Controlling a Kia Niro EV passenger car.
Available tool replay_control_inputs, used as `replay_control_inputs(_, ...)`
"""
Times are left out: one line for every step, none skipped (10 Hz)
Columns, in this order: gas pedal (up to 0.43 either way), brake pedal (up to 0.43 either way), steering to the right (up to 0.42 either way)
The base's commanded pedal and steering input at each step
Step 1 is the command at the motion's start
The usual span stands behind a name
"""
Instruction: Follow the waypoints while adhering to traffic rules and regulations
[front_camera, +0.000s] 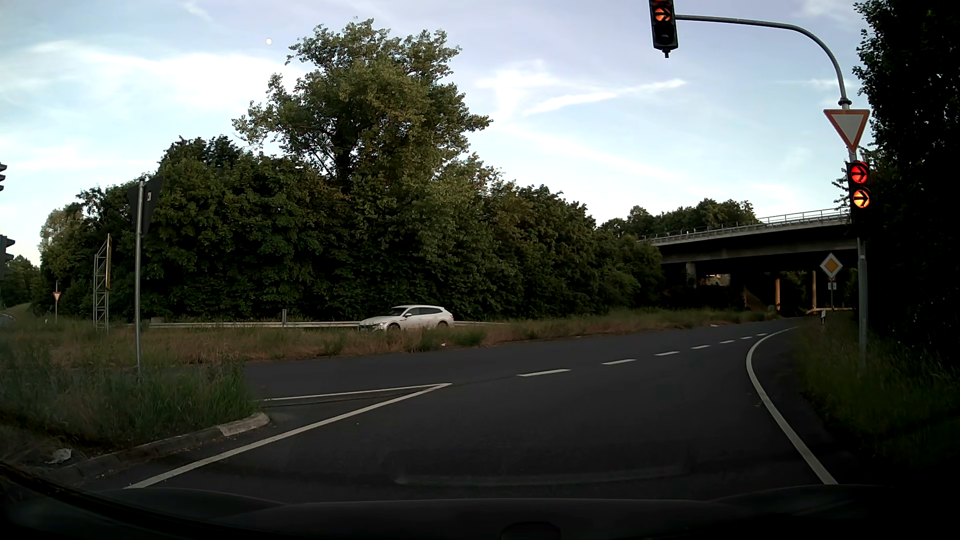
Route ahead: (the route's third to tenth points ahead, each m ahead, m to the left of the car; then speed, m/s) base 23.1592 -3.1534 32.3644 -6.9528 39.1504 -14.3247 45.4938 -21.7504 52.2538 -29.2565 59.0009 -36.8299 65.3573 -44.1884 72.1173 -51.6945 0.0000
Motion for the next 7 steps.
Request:
replay_control_inputs(0.000, 0.268, 0.087)
replay_control_inputs(0.000, 0.268, 0.087)
replay_control_inputs(0.000, 0.256, 0.087)
replay_control_inputs(0.000, 0.220, 0.087)
replay_control_inputs(0.000, 0.000, 0.087)
replay_control_inputs(0.000, 0.000, 0.087)
replay_control_inputs(0.000, 0.000, 0.087)
